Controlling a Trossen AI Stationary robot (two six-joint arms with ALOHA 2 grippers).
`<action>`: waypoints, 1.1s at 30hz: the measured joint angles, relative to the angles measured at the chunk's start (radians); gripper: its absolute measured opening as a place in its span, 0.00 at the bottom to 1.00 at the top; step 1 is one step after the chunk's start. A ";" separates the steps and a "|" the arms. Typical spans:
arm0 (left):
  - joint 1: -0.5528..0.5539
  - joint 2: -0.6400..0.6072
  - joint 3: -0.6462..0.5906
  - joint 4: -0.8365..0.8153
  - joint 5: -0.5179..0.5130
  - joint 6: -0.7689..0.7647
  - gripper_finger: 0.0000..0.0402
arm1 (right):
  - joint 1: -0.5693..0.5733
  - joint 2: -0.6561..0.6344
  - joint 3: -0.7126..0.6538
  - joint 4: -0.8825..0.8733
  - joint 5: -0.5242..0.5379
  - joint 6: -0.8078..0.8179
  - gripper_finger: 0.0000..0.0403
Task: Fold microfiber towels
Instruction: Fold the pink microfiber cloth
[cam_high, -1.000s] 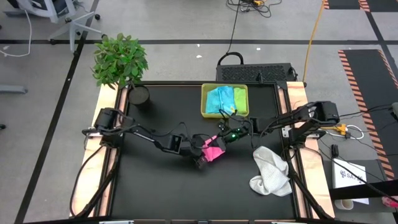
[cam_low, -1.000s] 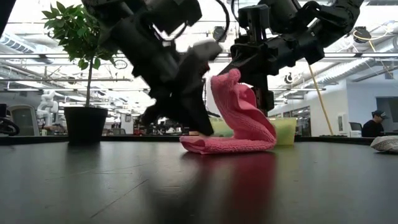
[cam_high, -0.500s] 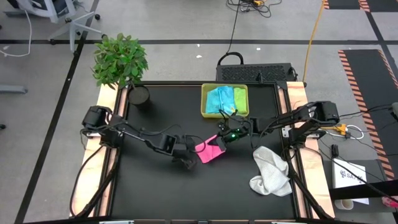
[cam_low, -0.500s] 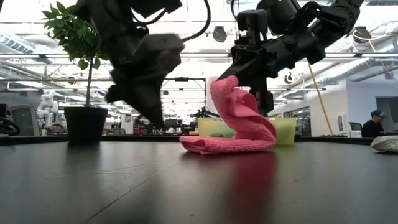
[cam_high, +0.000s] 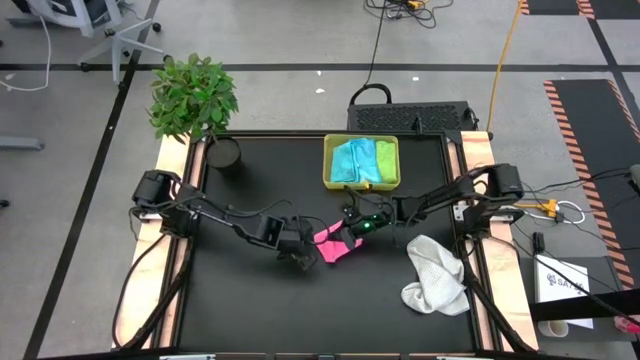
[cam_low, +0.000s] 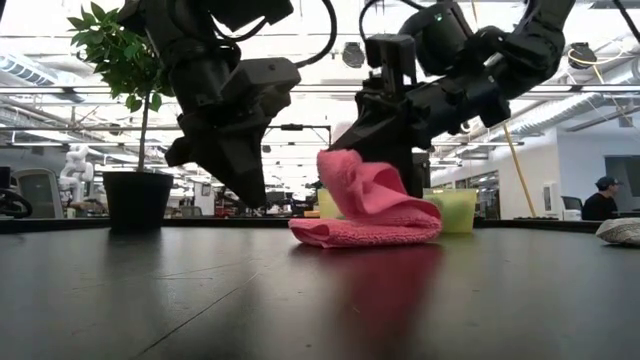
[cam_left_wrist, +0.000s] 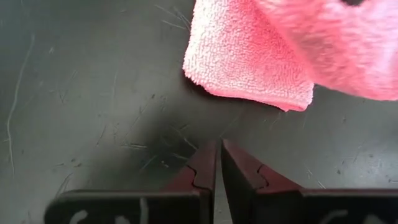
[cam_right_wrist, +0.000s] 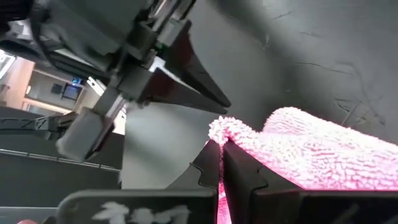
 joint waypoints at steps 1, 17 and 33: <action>0.000 0.000 0.000 0.000 0.000 0.000 0.06 | 0.000 0.010 0.003 0.000 0.000 -0.001 0.00; 0.001 0.000 0.000 -0.001 0.000 0.003 0.06 | -0.021 0.058 0.011 0.131 -0.022 -0.030 0.31; 0.002 0.001 0.000 0.012 -0.027 -0.002 0.06 | -0.001 -0.031 0.010 -0.223 -0.122 -0.228 0.27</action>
